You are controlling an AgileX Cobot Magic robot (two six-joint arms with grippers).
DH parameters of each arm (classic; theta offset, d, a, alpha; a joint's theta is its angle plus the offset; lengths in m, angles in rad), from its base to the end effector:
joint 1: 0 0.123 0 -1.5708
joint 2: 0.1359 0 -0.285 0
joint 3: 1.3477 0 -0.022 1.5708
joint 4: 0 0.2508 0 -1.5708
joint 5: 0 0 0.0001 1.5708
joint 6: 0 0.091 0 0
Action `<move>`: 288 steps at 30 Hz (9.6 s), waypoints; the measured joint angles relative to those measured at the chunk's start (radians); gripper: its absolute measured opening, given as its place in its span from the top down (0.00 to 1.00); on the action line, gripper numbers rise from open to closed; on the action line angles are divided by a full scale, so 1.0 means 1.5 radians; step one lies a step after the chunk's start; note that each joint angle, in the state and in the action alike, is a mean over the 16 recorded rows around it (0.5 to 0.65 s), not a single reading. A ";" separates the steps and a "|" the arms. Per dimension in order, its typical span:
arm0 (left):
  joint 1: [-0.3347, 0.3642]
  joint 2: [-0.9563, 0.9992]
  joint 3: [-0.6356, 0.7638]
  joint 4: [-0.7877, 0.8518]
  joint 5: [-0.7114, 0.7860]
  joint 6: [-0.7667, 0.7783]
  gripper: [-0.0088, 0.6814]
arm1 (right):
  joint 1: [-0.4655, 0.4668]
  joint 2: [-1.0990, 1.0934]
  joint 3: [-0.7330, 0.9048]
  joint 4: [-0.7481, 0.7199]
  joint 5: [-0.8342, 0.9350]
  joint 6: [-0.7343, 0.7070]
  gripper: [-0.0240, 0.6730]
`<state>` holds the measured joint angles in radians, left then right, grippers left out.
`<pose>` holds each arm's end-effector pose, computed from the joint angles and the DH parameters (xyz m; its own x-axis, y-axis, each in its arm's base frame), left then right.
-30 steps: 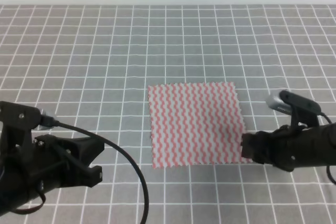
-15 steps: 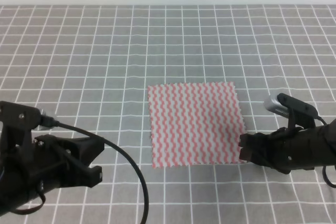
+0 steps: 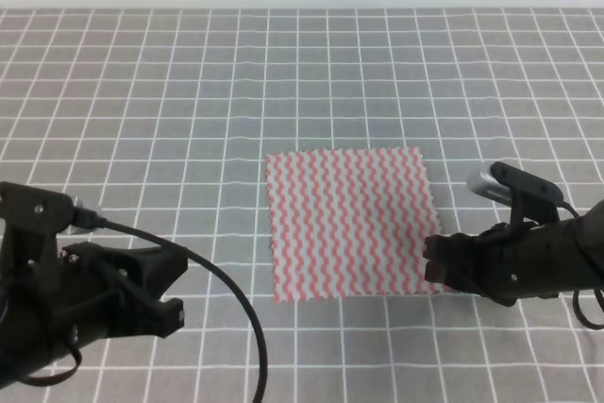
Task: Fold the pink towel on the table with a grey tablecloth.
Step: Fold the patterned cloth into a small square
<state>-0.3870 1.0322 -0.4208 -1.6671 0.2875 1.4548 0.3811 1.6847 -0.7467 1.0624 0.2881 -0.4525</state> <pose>0.1692 -0.0968 0.2372 -0.5574 0.0047 -0.8303 0.4836 0.8147 -0.3200 0.2704 0.1328 0.1512 -0.9169 0.2148 -0.3365 0.0308 0.8784 0.4769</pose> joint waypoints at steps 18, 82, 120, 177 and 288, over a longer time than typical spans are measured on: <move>0.000 0.000 0.000 0.000 0.000 0.005 0.99 | 0.000 0.015 -0.007 -0.018 -0.003 0.000 0.77; 0.000 0.195 -0.062 -0.054 0.209 0.481 0.97 | 0.000 0.009 -0.171 -0.041 0.003 -0.001 0.99; -0.043 0.418 -0.158 -0.056 0.184 0.689 0.41 | 0.000 0.035 -0.208 -0.035 -0.001 -0.018 0.99; -0.100 0.496 -0.269 -0.055 -0.050 0.692 0.65 | 0.000 0.033 -0.208 -0.041 -0.004 -0.023 0.99; -0.081 0.631 -0.481 -0.058 -0.136 0.558 0.99 | -0.046 0.181 -0.306 -0.010 0.000 -0.035 0.99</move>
<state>-0.5081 1.9785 -1.1419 -1.7548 0.0840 2.2922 0.3115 1.9557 -1.2055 1.0478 0.2879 -0.5047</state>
